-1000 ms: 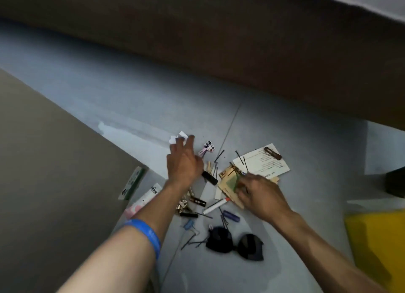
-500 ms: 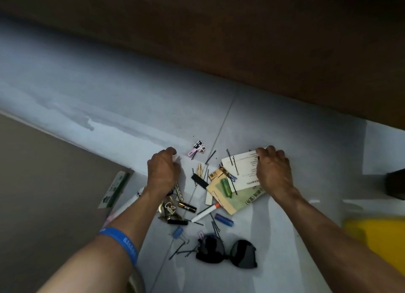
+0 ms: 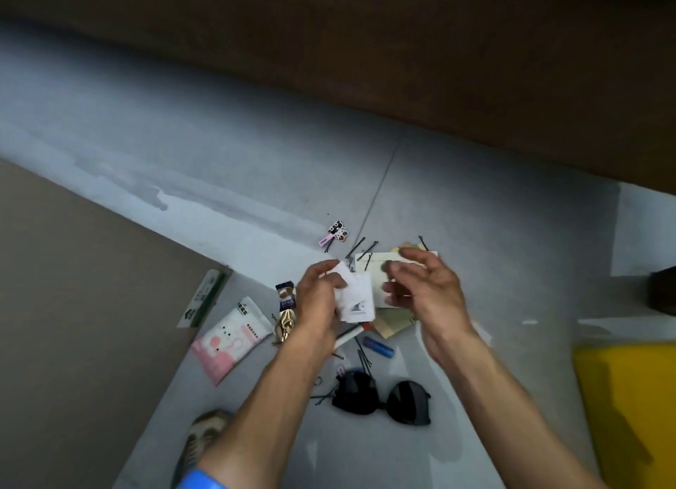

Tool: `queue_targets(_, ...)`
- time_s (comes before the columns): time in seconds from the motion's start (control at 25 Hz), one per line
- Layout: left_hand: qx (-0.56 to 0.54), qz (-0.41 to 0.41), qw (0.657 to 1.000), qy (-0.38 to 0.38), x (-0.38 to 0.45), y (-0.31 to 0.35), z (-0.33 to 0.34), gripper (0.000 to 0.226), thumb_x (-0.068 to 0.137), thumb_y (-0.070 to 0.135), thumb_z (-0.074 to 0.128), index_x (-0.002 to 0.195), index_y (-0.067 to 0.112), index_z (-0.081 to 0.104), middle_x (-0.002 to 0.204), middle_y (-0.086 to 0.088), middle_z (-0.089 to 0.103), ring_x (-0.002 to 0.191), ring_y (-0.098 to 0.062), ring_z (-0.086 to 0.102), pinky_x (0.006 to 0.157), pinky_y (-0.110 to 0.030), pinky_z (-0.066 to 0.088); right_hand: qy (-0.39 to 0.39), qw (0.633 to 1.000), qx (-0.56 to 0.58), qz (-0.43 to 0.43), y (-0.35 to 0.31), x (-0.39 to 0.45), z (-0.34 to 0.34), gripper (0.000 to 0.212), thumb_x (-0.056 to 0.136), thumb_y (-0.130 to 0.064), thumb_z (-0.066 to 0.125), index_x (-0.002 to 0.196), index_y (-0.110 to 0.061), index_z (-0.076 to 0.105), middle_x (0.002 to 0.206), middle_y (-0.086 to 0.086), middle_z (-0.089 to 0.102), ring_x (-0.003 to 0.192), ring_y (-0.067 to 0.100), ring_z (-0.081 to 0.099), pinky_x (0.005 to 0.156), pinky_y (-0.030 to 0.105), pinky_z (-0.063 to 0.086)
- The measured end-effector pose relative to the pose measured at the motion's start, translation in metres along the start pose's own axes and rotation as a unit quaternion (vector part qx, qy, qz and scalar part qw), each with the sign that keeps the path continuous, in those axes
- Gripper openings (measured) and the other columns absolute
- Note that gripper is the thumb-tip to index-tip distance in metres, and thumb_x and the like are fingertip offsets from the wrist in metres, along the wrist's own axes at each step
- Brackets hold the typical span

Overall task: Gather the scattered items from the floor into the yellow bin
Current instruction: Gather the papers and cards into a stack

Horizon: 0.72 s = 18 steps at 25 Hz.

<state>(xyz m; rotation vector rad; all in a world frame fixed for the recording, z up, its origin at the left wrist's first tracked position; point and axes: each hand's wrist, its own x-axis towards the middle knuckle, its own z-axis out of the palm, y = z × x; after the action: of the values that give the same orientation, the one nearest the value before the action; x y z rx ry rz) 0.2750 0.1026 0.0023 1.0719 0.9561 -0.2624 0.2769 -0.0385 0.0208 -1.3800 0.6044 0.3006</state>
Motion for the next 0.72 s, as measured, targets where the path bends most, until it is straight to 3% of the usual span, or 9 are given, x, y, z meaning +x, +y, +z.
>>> queue_targets(0.08, -0.063, -0.046, 0.989, -0.121, -0.019, -0.013, 0.005, 0.015, 0.088, 0.018, 0.057, 0.099, 0.015, 0.067, 0.087, -0.011, 0.070, 0.074, -0.025, 0.067, 0.058, -0.035, 0.054, -0.025, 1.000, -0.001, -0.003, 0.010, -0.020, 0.014, 0.011, 0.084, -0.005, 0.071, 0.088, -0.014, 0.067, 0.083, 0.007, 0.076, 0.069, 0.021, 0.072, 0.059, 0.032, 0.057)
queue_targets(0.16, -0.050, -0.043, 0.986, -0.153, -0.031, -0.028, 0.005, 0.020, 0.092, 0.029, 0.060, 0.102, 0.013, 0.066, 0.094, -0.013, 0.070, 0.084, -0.026, 0.068, 0.064, -0.032, 0.053, -0.020, 0.994, -0.085, -0.059, 0.022, -0.033, 0.019, 0.010, 0.086, -0.006, 0.068, 0.082, -0.013, 0.073, 0.079, 0.004, 0.075, 0.074, 0.021, 0.072, 0.070, 0.038, 0.059)
queue_targets(0.24, -0.037, -0.044, 0.993, -0.105, -0.036, -0.039, 0.001, 0.021, 0.093, 0.029, 0.061, 0.104, 0.011, 0.064, 0.097, -0.016, 0.070, 0.093, -0.030, 0.066, 0.075, -0.037, 0.049, -0.051, 0.965, -0.222, -0.126, 0.032, -0.041, 0.016, 0.018, 0.090, -0.009, 0.061, 0.086, -0.018, 0.076, 0.085, -0.004, 0.074, 0.080, 0.013, 0.069, 0.078, 0.036, 0.057)
queue_targets(0.36, -0.039, -0.039, 0.998, 0.016, -0.033, -0.039, -0.002, 0.017, 0.095, 0.028, 0.060, 0.091, 0.011, 0.060, 0.077, -0.012, 0.062, 0.073, -0.026, 0.062, 0.070, -0.037, 0.047, -0.109, 0.897, -0.369, -0.219, 0.034, -0.045, 0.018, 0.032, 0.088, -0.007, 0.054, 0.104, -0.027, 0.074, 0.096, -0.012, 0.075, 0.089, 0.002, 0.067, 0.083, 0.022, 0.053)
queue_targets(0.48, -0.059, 0.002, 0.990, 0.125, -0.019, -0.027, -0.007, 0.019, 0.095, 0.028, 0.060, 0.086, 0.011, 0.059, 0.074, -0.010, 0.065, 0.057, -0.021, 0.062, 0.054, -0.030, 0.052, -0.045, 0.939, -0.278, -0.198, 0.030, -0.025, 0.026, 0.026, 0.090, -0.012, 0.056, 0.105, -0.029, 0.071, 0.096, -0.014, 0.073, 0.087, 0.004, 0.067, 0.079, 0.030, 0.056)
queue_targets(0.52, -0.025, 0.020, 0.988, 0.153, -0.012, -0.022, -0.012, 0.021, 0.093, 0.031, 0.063, 0.085, 0.012, 0.059, 0.073, -0.007, 0.066, 0.057, -0.018, 0.064, 0.051, -0.026, 0.051, -0.018, 0.931, -0.297, -0.210, 0.029, -0.012, 0.029, 0.024, 0.091, -0.017, 0.057, 0.109, -0.029, 0.068, 0.103, -0.011, 0.071, 0.092, 0.009, 0.066, 0.079, 0.032, 0.055)
queue_targets(0.56, 0.018, 0.043, 0.984, 0.173, -0.006, -0.017, -0.018, 0.023, 0.089, 0.034, 0.067, 0.081, 0.015, 0.059, 0.072, -0.004, 0.066, 0.058, -0.016, 0.064, 0.052, -0.025, 0.051, -0.011, 0.899, -0.372, -0.231, 0.029, 0.001, 0.033, 0.029, 0.091, -0.023, 0.058, 0.119, -0.028, 0.062, 0.117, -0.006, 0.066, 0.102, 0.015, 0.063, 0.084, 0.033, 0.053)
queue_targets(0.64, 0.105, 0.096, 0.973, 0.183, 0.009, -0.010, -0.034, 0.030, 0.079, 0.039, 0.076, 0.074, 0.017, 0.055, 0.072, -0.001, 0.065, 0.063, -0.017, 0.060, 0.057, -0.024, 0.048, -0.064, 0.795, -0.551, -0.245, 0.033, 0.027, 0.044, 0.057, 0.089, -0.040, 0.060, 0.141, -0.027, 0.041, 0.145, 0.005, 0.044, 0.121, 0.027, 0.049, 0.094, 0.038, 0.046)
queue_targets(0.72, 0.176, 0.128, 0.957, 0.191, 0.020, -0.005, -0.050, 0.033, 0.073, 0.041, 0.080, 0.076, 0.018, 0.056, 0.075, 0.002, 0.065, 0.063, -0.008, 0.058, 0.051, -0.017, 0.041, -0.107, 0.689, -0.677, -0.235, 0.041, 0.041, 0.060, 0.072, 0.086, -0.051, 0.060, 0.145, -0.024, 0.029, 0.147, 0.012, 0.034, 0.124, 0.033, 0.041, 0.093, 0.043, 0.044)
